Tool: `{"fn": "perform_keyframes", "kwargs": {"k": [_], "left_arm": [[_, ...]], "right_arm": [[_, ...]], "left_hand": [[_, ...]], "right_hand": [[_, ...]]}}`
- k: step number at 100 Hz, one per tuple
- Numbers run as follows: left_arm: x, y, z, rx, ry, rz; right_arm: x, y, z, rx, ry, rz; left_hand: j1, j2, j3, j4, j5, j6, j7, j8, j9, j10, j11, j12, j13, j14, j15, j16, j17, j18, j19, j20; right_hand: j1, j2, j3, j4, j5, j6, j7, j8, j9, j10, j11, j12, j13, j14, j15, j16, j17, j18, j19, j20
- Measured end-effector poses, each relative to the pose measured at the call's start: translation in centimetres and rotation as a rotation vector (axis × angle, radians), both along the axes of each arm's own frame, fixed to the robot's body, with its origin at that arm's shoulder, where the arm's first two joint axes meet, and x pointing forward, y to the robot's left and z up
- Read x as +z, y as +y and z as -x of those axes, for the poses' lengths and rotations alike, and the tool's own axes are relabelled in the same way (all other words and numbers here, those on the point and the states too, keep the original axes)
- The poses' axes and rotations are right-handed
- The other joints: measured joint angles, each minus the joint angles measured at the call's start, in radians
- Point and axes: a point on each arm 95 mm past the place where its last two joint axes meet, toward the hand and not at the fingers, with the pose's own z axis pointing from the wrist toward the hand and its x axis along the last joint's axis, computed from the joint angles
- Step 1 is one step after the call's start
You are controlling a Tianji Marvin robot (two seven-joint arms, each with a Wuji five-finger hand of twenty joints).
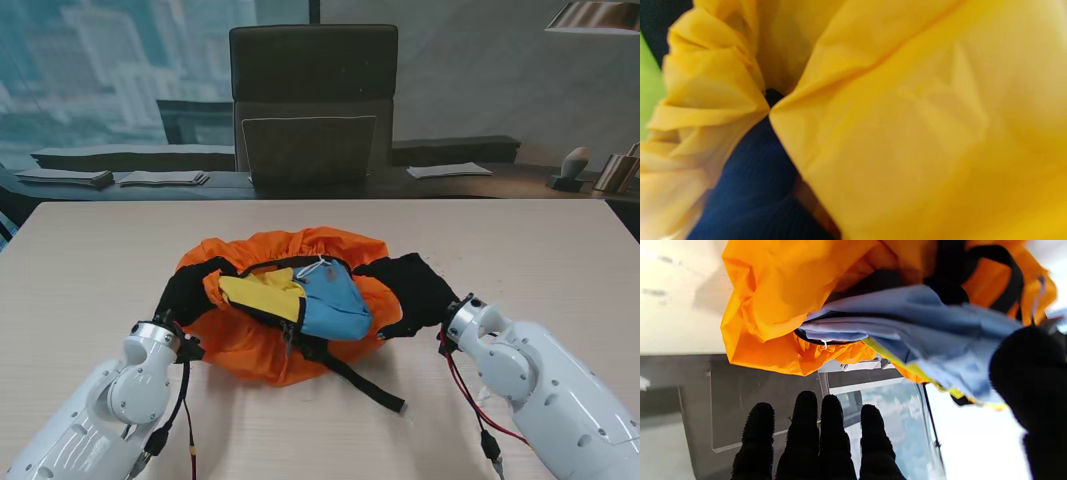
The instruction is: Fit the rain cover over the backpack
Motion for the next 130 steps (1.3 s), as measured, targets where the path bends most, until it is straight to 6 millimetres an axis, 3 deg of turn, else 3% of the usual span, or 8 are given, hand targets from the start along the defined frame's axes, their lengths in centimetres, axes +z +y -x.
{"fn": "perform_keyframes", "kwargs": {"k": [23,34,51,64,73,89,118,130], "left_arm": [[0.2,-0.3,0.0,-0.015,0.011,0.013],[0.4,-0.1,0.1,-0.019,0.009,0.015],[0.6,0.2,0.3,-0.038,0.016,0.017],[1.3,1.4,0.6,-0.077,0.048,-0.078],[2.8,2.3,1.8,-0.148,0.144,-0.248],[6.8,3.4,5.4,-0.251,0.198,-0.733],[11.0,1.1,8.7,-0.291,0.245,-0.815],[9.9,-0.5,7.8,-0.339,0.106,-0.511]], "right_arm": [[-2.2,4.5,1.6,0.008,-0.133,-0.016],[-3.5,5.6,1.5,-0.023,-0.257,-0.032],[-3.4,6.6,0.9,-0.067,-0.252,-0.174],[-2.7,7.5,0.5,-0.085,-0.171,-0.248],[-2.2,8.6,0.7,-0.051,-0.184,-0.233],[-1.1,10.4,0.8,-0.035,-0.211,-0.215],[0.0,12.5,1.2,-0.036,-0.197,-0.199],[0.3,13.4,1.7,-0.034,-0.184,-0.208]], "left_hand": [[0.011,0.0,0.0,0.0,0.0,0.016,0.0,0.0,0.0,0.008,0.0,0.0,0.0,0.001,0.0,0.0,0.002,0.0,0.0,0.0],[0.011,0.0,0.009,0.0,0.0,0.032,0.0,0.0,0.0,0.014,0.0,0.0,0.0,0.001,0.0,0.0,0.003,0.0,0.001,0.001],[0.011,0.0,0.01,0.0,0.0,0.032,0.0,0.0,0.0,0.014,0.002,0.0,0.0,0.001,0.0,0.0,-0.002,0.0,0.001,0.001],[-0.004,0.001,0.035,0.002,-0.001,0.032,-0.008,-0.07,-0.016,0.015,0.004,-0.09,-0.003,0.001,-0.015,-0.008,-0.044,0.014,0.001,0.001],[-0.226,-0.065,0.276,0.014,-0.199,0.088,-0.207,-0.354,-0.305,0.017,-0.037,-0.271,-0.181,-0.001,-0.108,-0.033,-0.15,0.052,-0.118,-0.044],[-0.357,-0.193,0.247,0.022,-0.344,0.282,-0.707,-0.789,-0.653,0.068,-0.315,-0.462,-0.5,0.001,-0.336,-0.146,-0.228,0.093,-0.437,-0.173],[-0.356,-0.187,0.224,0.024,-0.344,0.336,-0.736,-0.787,-0.687,0.09,-0.383,-0.472,-0.521,-0.015,-0.409,-0.195,-0.231,0.096,-0.59,-0.184],[-0.357,-0.104,0.073,0.032,-0.343,0.348,-0.626,-0.767,-0.661,0.116,-0.276,-0.464,-0.503,0.005,-0.4,-0.195,-0.235,0.122,-0.574,-0.175]], "right_hand": [[0.013,-0.109,0.035,-0.015,0.186,0.008,0.228,0.113,0.205,0.031,0.158,0.053,0.182,0.062,0.23,0.064,0.101,0.049,0.225,0.023],[0.215,-0.115,0.034,-0.017,0.444,-0.059,0.329,0.173,0.494,0.032,0.242,0.097,0.416,0.089,0.374,0.112,0.236,0.093,0.334,-0.013],[0.438,-0.168,0.043,-0.133,0.794,-0.101,0.436,-0.005,0.916,0.031,0.203,0.133,0.792,0.129,0.547,0.14,0.446,0.159,0.439,-0.048],[0.46,-0.169,0.094,-0.133,0.838,-0.101,0.447,0.062,0.944,0.06,0.202,0.215,0.808,0.164,0.604,0.18,0.448,0.166,0.449,-0.048],[0.46,-0.18,0.124,-0.135,0.859,-0.101,0.447,0.099,0.964,0.064,0.203,0.24,0.818,0.171,0.634,0.191,0.451,0.166,0.451,-0.047],[0.46,-0.235,0.142,-0.145,0.907,-0.115,0.459,0.118,1.0,0.067,0.203,0.242,0.85,0.18,0.637,0.204,0.497,0.182,0.451,-0.047],[0.46,-0.263,0.155,-0.166,0.921,-0.116,0.481,0.12,1.025,0.079,0.203,0.245,0.878,0.195,0.639,0.221,0.538,0.206,0.453,-0.047],[0.46,-0.263,0.155,-0.167,0.921,-0.116,0.489,0.12,1.036,0.081,0.202,0.254,0.888,0.197,0.647,0.231,0.547,0.207,0.453,-0.047]]}}
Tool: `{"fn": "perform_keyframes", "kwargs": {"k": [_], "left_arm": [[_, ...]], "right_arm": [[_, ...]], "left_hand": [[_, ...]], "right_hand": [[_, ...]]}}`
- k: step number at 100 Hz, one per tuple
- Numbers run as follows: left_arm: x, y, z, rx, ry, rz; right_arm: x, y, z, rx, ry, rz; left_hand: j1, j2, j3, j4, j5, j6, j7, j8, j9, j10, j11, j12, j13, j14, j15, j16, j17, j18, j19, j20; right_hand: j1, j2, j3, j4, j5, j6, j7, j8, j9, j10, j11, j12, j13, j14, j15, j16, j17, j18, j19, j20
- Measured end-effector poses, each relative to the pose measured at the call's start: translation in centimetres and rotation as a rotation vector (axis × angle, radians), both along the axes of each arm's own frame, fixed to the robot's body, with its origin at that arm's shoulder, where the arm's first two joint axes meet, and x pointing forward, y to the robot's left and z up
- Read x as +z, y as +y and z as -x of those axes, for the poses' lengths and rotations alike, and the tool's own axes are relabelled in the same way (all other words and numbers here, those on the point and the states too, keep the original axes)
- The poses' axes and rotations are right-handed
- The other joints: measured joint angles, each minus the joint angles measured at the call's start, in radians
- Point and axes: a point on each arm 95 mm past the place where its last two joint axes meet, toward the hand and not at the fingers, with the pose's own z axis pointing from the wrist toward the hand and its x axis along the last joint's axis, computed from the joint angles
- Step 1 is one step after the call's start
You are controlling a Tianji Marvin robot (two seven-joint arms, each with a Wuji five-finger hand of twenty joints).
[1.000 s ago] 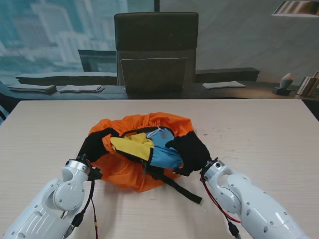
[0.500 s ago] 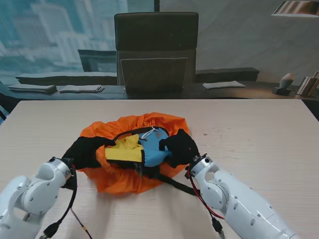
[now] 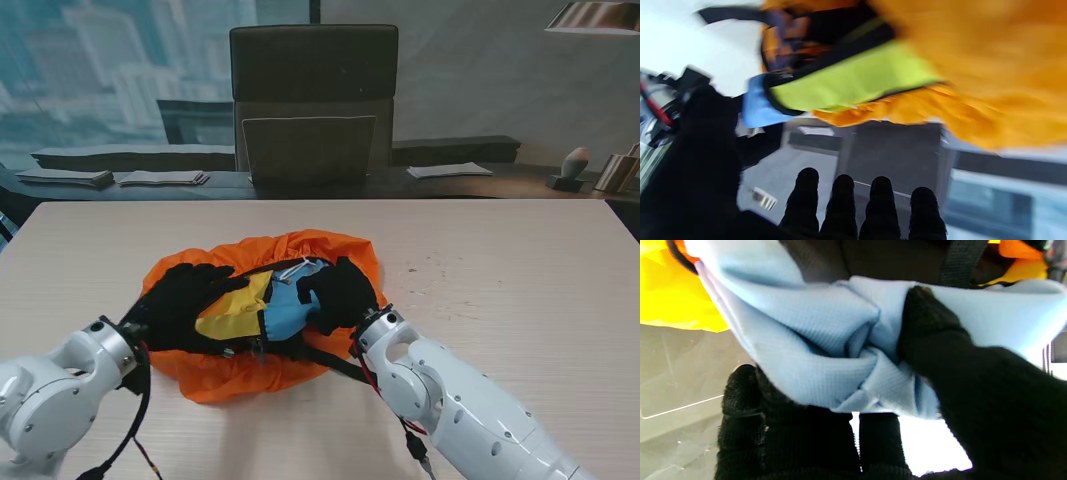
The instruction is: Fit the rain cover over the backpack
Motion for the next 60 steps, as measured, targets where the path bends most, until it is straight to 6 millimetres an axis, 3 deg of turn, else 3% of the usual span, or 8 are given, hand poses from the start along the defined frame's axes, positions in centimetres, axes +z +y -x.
{"fn": "perform_keyframes", "kwargs": {"k": [10,26,33,39,46,49,53,60], "left_arm": [[-2.1,-2.7,-1.5,-0.043,0.042,-0.027],[-3.8,-4.1,-3.7,0.01,0.066,-0.228],[-4.7,-4.3,-4.4,0.041,-0.024,-0.266],[-6.1,-4.2,-5.2,0.058,-0.111,-0.215],[-7.5,-3.7,-6.2,0.089,-0.193,-0.13],[-7.8,-3.5,-6.5,0.102,-0.217,-0.097],[-8.1,-3.3,-6.7,0.119,-0.226,-0.056],[-8.6,-3.3,-7.0,0.163,-0.149,0.065]], "right_arm": [[0.5,1.0,0.6,0.015,0.007,-0.011],[1.5,2.4,1.7,0.004,0.006,-0.043],[1.6,2.8,2.1,0.014,0.021,-0.07],[1.6,2.9,2.4,0.026,0.049,-0.089],[1.5,3.0,2.8,0.044,0.093,-0.104],[1.5,3.0,3.1,0.055,0.115,-0.104],[1.5,3.1,3.4,0.078,0.147,-0.091],[1.7,3.0,4.0,0.131,0.212,-0.053]], "left_hand": [[0.0,0.013,-0.144,0.0,0.0,0.042,0.013,-0.006,0.0,0.025,0.011,-0.021,-0.024,0.008,-0.001,0.0,-0.002,0.006,0.008,-0.024],[0.011,0.01,-0.176,0.0,0.0,0.089,-0.021,-0.023,-0.001,0.064,-0.013,-0.039,-0.039,0.031,-0.007,-0.001,-0.002,0.02,-0.04,-0.049],[0.01,-0.004,-0.19,0.0,0.0,0.077,0.025,0.01,0.015,0.06,0.06,0.008,0.015,0.041,0.042,0.031,0.021,0.037,-0.023,-0.049],[0.018,-0.005,-0.112,0.011,0.011,-0.007,0.136,0.093,0.137,0.008,0.146,0.075,0.135,0.03,0.123,0.091,0.037,0.043,0.072,-0.034],[-0.004,-0.005,0.077,0.011,0.144,-0.162,0.341,0.207,0.355,-0.084,0.256,0.15,0.29,0.02,0.217,0.149,0.049,0.047,0.167,-0.008],[0.056,0.007,0.064,0.011,0.226,-0.264,0.45,0.256,0.452,-0.121,0.279,0.208,0.358,0.0,0.258,0.171,0.053,0.047,0.198,0.005],[0.139,0.027,0.003,0.008,0.331,-0.368,0.564,0.334,0.577,-0.13,0.288,0.308,0.431,-0.006,0.311,0.198,0.057,0.047,0.236,0.024],[0.251,0.029,-0.101,0.007,0.375,-0.385,0.586,0.463,0.636,-0.128,0.288,0.428,0.477,-0.006,0.373,0.224,0.069,0.047,0.294,0.051]], "right_hand": [[0.0,0.0,0.0,-0.012,0.0,0.0,0.0,0.0,0.0,0.002,0.0,0.002,0.002,0.001,0.006,0.002,0.002,0.0,0.001,0.0],[0.0,0.0,0.0,-0.013,0.0,0.0,0.013,0.0,0.01,0.009,0.0,0.003,0.011,0.009,0.014,0.002,0.005,0.0,0.01,0.0],[0.016,0.0,0.0,-0.013,0.0,0.008,0.013,0.001,0.01,0.016,0.0,0.003,0.011,0.017,0.014,0.003,0.005,0.0,0.011,0.0],[0.039,0.004,0.0,-0.013,0.0,0.042,0.013,0.001,0.01,0.023,0.0,0.003,0.011,0.026,0.015,0.005,0.004,0.001,0.011,0.0],[0.039,0.035,-0.002,-0.015,-0.01,0.084,-0.002,0.0,0.01,0.023,0.0,0.003,0.011,0.026,0.017,0.008,0.001,0.001,0.011,0.0],[0.039,0.067,-0.006,-0.016,-0.029,0.101,-0.007,-0.001,0.01,0.023,0.0,0.003,0.011,0.026,0.017,0.008,-0.008,0.001,0.011,0.0],[0.039,0.123,-0.043,-0.016,-0.061,0.129,-0.015,-0.001,-0.012,0.023,0.0,0.009,0.0,0.015,0.001,0.008,-0.034,-0.003,0.011,-0.002],[0.005,0.223,-0.122,-0.016,-0.196,0.164,-0.052,0.035,-0.167,0.005,0.001,0.018,-0.158,-0.023,-0.069,0.004,-0.135,-0.042,-0.002,-0.016]]}}
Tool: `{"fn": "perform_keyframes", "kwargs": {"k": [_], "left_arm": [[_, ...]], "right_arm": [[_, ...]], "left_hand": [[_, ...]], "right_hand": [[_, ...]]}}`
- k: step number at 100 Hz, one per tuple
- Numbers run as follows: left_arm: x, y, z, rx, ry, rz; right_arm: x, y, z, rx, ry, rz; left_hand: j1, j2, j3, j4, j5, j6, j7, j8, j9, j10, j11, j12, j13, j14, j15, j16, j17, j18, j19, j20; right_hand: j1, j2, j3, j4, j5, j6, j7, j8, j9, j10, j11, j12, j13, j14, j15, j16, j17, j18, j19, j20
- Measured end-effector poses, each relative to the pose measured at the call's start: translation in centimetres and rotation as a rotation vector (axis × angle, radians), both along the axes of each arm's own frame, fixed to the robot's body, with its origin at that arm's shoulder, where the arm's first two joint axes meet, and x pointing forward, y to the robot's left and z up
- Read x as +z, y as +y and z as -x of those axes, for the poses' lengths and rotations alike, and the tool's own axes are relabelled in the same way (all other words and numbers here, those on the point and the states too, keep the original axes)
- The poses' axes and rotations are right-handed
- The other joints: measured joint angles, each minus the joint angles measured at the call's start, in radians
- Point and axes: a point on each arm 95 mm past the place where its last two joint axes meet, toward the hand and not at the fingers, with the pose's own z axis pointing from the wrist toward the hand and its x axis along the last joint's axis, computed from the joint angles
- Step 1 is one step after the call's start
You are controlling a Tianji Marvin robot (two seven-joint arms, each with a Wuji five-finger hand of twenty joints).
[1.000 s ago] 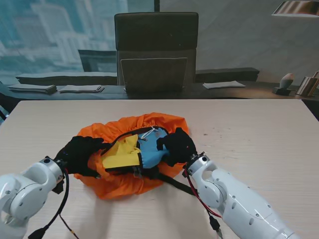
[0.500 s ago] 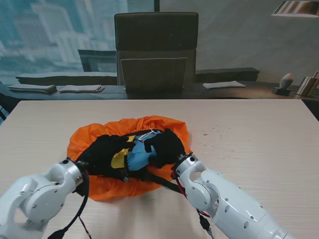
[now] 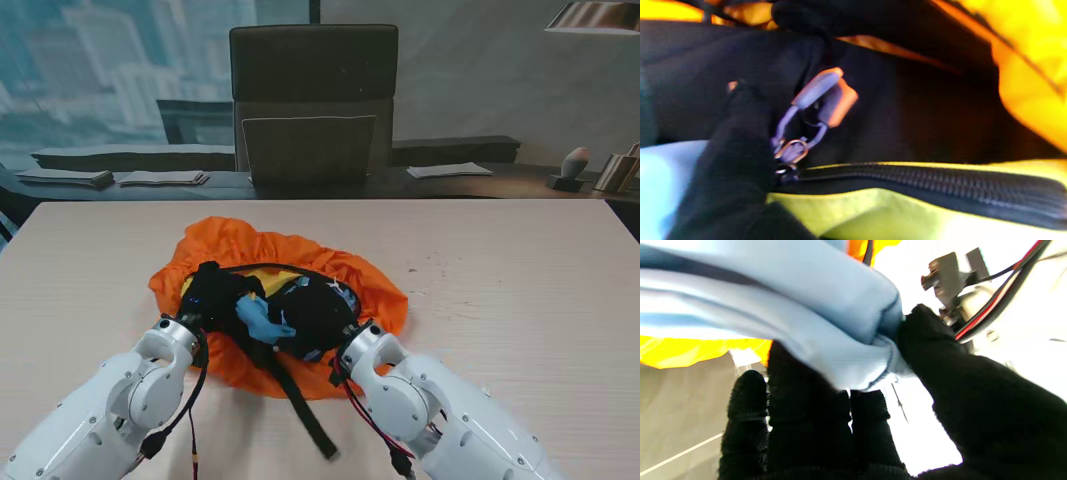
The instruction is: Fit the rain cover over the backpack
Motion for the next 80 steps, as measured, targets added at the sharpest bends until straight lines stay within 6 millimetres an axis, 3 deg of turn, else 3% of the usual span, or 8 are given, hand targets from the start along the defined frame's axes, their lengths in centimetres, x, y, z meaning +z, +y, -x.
{"fn": "perform_keyframes", "kwargs": {"k": [2,7,13,20,36,47,58,80], "left_arm": [[-0.1,0.0,0.0,0.012,0.031,0.042],[-0.4,0.0,-0.1,0.047,0.118,0.139],[-0.3,0.1,-0.2,0.083,0.144,0.196],[-0.1,0.2,-0.1,0.103,0.094,0.209],[-0.1,0.6,-0.1,0.127,0.095,0.27],[-0.1,0.8,0.0,0.142,0.091,0.303],[0.0,1.1,0.0,0.147,0.086,0.374],[0.0,1.1,0.0,0.135,0.066,0.354]], "right_arm": [[0.1,-0.2,0.1,0.011,0.011,0.009],[0.6,-0.9,0.3,0.02,0.021,0.019],[1.0,-2.1,0.3,0.003,0.001,-0.008],[1.4,-3.2,0.2,-0.038,-0.086,-0.083],[1.7,-6.6,-1.7,-0.147,-0.28,-0.053],[0.5,-9.0,-3.7,-0.194,-0.359,-0.049],[-1.0,-11.2,-5.8,-0.181,-0.365,0.086],[-3.1,-13.0,-8.0,-0.144,-0.283,0.269]], "left_hand": [[0.029,0.004,-0.023,0.0,0.0,0.005,0.0,0.026,0.0,0.003,0.0,0.015,0.0,0.0,0.005,0.003,0.001,0.0,0.01,0.002],[0.093,0.031,-0.082,0.0,-0.01,0.048,0.004,0.079,0.0,0.022,0.007,0.037,0.0,0.012,0.015,0.004,0.011,0.002,0.033,0.012],[0.123,0.055,-0.093,0.0,-0.033,0.096,0.018,0.108,0.0,0.041,0.012,0.038,0.001,0.042,0.024,0.004,0.028,0.017,0.053,0.023],[0.132,0.067,-0.094,0.0,-0.045,0.142,0.031,0.112,0.008,0.064,0.027,0.034,0.014,0.073,0.036,0.004,0.059,0.027,0.083,0.037],[0.163,0.076,-0.092,0.0,-0.046,0.207,0.042,0.112,0.024,0.114,0.068,-0.001,0.063,0.103,0.051,0.004,0.111,0.041,0.131,0.06],[0.167,0.076,-0.092,0.0,-0.056,0.219,0.059,0.112,0.033,0.117,0.069,-0.014,0.065,0.118,0.051,0.004,0.138,0.043,0.154,0.067],[0.177,0.082,-0.091,0.0,-0.066,0.235,0.072,0.112,0.033,0.131,0.083,-0.014,0.065,0.135,0.051,0.004,0.142,0.043,0.155,0.073],[0.177,0.084,-0.091,0.0,-0.074,0.235,0.084,0.112,0.033,0.132,0.086,-0.014,0.063,0.135,0.051,0.004,0.141,0.04,0.169,0.076]], "right_hand": [[-0.036,0.032,-0.005,0.022,-0.036,0.0,-0.048,0.029,-0.054,-0.005,0.003,0.0,-0.045,-0.01,-0.006,-0.001,-0.029,-0.012,-0.003,-0.001],[-0.089,0.145,-0.018,0.146,-0.129,-0.021,-0.173,0.098,-0.2,-0.007,0.026,0.0,-0.163,-0.03,-0.013,-0.001,-0.107,-0.04,-0.023,-0.002],[-0.109,0.218,-0.076,0.207,-0.259,-0.15,-0.22,0.131,-0.338,-0.007,0.052,-0.003,-0.274,-0.038,-0.013,-0.003,-0.176,-0.058,-0.028,-0.002],[-0.153,0.261,-0.104,0.21,-0.341,-0.214,-0.182,0.117,-0.394,-0.007,0.087,-0.014,-0.308,-0.04,-0.022,-0.023,-0.204,-0.07,-0.029,0.007],[-0.17,0.304,-0.135,0.23,-0.364,-0.23,-0.053,0.101,-0.43,-0.005,0.137,-0.004,-0.36,-0.042,0.036,-0.014,-0.227,-0.093,-0.013,0.027],[-0.102,0.213,-0.122,0.117,-0.161,-0.278,0.119,0.059,-0.287,-0.005,0.188,0.046,-0.239,-0.039,0.121,0.004,-0.135,-0.088,0.029,0.041],[-0.084,0.159,-0.05,0.116,0.007,-0.299,0.113,0.014,-0.164,-0.014,0.188,0.089,-0.135,-0.034,0.153,0.013,-0.056,-0.067,0.052,0.062],[-0.028,0.144,-0.001,0.115,0.012,-0.34,0.014,-0.158,-0.107,-0.026,0.174,0.117,-0.108,-0.035,0.153,0.023,-0.025,-0.065,0.053,0.072]]}}
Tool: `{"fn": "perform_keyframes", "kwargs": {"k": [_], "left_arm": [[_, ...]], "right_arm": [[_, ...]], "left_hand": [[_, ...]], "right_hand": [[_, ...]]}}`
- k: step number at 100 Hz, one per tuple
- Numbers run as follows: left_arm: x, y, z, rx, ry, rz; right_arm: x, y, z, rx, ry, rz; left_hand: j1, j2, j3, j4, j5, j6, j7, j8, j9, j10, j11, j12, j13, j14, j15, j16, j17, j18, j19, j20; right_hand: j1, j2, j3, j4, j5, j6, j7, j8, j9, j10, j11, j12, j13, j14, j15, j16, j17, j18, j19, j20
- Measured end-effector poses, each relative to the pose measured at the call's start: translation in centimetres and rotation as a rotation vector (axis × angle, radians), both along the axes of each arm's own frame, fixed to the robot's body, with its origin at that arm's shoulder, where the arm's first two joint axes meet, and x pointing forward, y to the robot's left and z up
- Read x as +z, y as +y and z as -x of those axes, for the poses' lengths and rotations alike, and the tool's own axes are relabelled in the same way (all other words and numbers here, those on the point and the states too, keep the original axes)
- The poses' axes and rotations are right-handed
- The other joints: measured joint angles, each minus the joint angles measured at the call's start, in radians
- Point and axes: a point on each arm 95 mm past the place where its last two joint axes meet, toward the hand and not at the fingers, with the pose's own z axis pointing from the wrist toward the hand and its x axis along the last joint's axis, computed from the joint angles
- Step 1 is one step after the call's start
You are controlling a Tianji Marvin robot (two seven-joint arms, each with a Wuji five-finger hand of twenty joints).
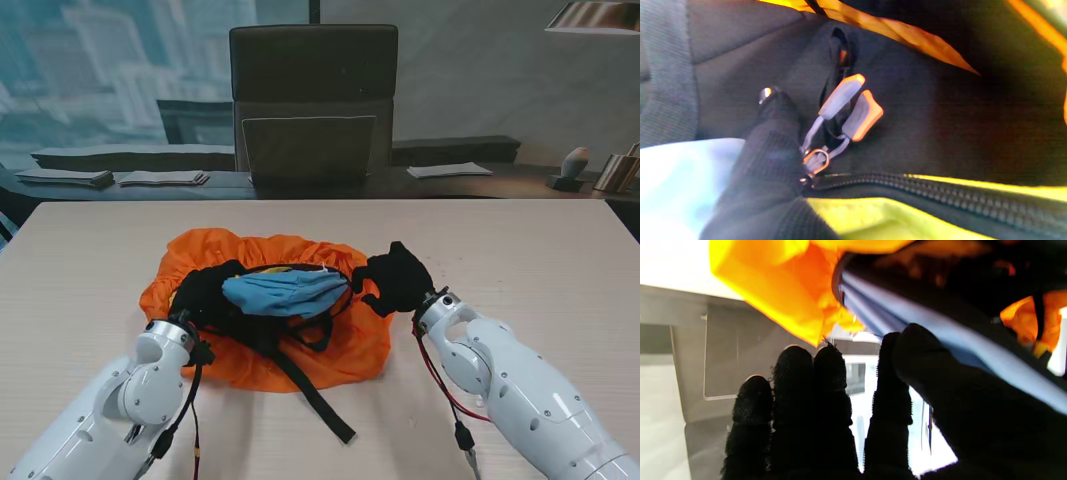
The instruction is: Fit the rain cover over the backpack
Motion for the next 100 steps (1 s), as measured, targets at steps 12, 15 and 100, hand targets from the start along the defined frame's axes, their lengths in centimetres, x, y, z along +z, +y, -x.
{"fn": "perform_keyframes", "kwargs": {"k": [12,15,100], "left_arm": [[0.0,0.0,0.0,-0.001,0.003,0.003],[0.0,0.1,0.0,0.0,0.002,0.004],[0.1,0.9,0.2,0.003,-0.018,0.0]], "right_arm": [[-1.3,0.6,-0.5,-0.001,0.081,0.115],[-1.5,0.7,-0.7,0.0,0.111,0.143],[-2.2,5.3,-1.9,-0.006,0.211,0.628]], "left_hand": [[0.0,0.0,0.0,0.0,0.0,0.0,0.0,0.0,0.0,0.0,0.001,0.0,0.0,0.0,0.0,0.0,-0.002,-0.003,0.0,0.001],[0.0,0.0,0.0,0.0,-0.001,0.0,0.0,0.0,0.0,0.0,0.001,0.0,0.0,0.0,0.0,0.0,-0.002,-0.003,0.001,0.002],[0.027,0.011,0.0,0.0,-0.009,0.027,0.01,0.008,0.0,0.013,0.028,0.0,0.0,0.0,0.0,0.0,-0.009,-0.013,0.011,0.011]], "right_hand": [[0.0,0.024,0.011,0.001,-0.089,-0.022,-0.177,-0.026,0.0,-0.009,-0.003,0.003,0.0,-0.009,-0.003,0.01,0.0,-0.002,0.0,0.0],[0.0,0.025,0.011,0.001,-0.111,-0.022,-0.231,-0.001,0.0,-0.009,-0.003,0.003,0.0,-0.009,-0.003,0.012,0.0,-0.002,-0.001,0.003],[-0.07,0.075,-0.045,0.103,-0.716,0.041,-0.299,-0.077,-0.063,-0.085,0.024,0.012,-0.017,-0.091,-0.024,0.025,0.007,-0.071,-0.015,0.03]]}}
